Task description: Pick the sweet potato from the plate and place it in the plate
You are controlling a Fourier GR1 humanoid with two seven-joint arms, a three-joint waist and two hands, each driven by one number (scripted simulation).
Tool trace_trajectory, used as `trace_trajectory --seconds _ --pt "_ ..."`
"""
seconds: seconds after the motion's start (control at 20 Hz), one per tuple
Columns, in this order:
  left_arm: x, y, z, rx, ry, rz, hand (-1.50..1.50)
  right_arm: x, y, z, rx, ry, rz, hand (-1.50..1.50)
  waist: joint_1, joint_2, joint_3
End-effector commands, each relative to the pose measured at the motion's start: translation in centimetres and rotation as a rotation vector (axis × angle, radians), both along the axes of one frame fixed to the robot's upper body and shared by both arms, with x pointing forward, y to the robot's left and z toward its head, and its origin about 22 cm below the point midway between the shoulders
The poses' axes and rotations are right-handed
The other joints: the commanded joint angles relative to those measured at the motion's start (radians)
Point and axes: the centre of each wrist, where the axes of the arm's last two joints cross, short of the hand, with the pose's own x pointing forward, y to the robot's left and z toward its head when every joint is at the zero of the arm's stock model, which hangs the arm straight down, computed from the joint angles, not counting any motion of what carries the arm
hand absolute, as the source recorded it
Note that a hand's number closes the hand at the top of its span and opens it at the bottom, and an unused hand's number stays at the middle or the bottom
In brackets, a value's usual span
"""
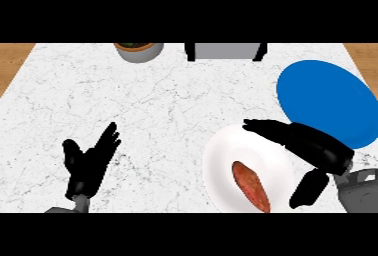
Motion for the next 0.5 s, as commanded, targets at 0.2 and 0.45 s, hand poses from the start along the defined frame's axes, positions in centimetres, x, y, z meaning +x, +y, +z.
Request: trace_trajectory --seconds 0.2,0.45 --pt "1.1 0.7 -0.9 -0.009 0.012 0.004 0.0 -2.7 2.1 -2.3 -0.046 0.066 0.02 -1.5 -0.002 0.002 -0.001" --pt "0.9 -0.2 -1.6 -0.019 0.023 0.002 0.0 -2.0 1.3 -3.9 -0.046 0.035 0.016 -1.5 0.0 0.003 -0.001"
